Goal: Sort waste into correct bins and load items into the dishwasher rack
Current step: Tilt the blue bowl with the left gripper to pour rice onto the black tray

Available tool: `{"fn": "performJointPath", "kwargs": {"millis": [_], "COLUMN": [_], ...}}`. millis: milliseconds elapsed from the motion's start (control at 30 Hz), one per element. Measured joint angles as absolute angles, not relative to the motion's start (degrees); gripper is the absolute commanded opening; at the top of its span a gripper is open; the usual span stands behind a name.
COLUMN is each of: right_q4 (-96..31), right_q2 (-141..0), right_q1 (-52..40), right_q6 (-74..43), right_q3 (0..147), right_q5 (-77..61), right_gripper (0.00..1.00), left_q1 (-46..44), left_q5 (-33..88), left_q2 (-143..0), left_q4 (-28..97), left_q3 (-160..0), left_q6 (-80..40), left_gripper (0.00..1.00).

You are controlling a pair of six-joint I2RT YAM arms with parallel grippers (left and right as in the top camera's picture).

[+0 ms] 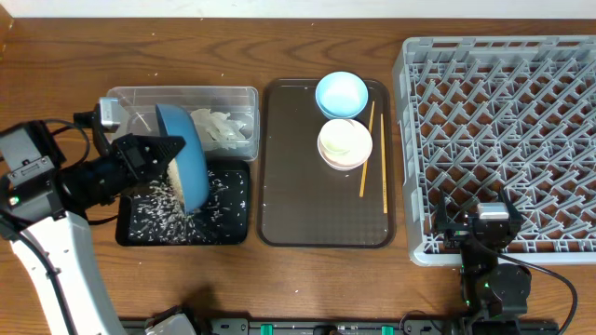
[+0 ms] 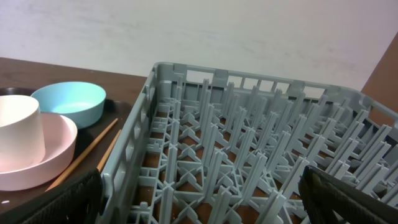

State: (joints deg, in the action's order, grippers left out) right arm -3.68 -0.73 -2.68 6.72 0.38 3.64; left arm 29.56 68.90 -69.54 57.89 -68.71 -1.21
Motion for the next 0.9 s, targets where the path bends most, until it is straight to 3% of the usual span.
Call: {"fn": "performJointPath", "kwargs": {"millis": [633, 900], "right_q4": [-3.66, -3.68], "right_q2": [-0.73, -0.73], "right_q1": [-2.68, -2.68], "right_q6": [6.72, 6.72], "right_q3": [0.38, 0.38], "right_q5": [3.64, 3.64], "right_gripper": [0.99, 0.99], "left_q1": [30.48, 35.57], "left_q5": [79.79, 84.38], "left_q2": [-75.31, -75.88], "left_q4": [58.26, 58.19], "left_q3": [-67.07, -64.86], "left_q6": [1.58, 1.76], "left_gripper": [0.06, 0.06]}}
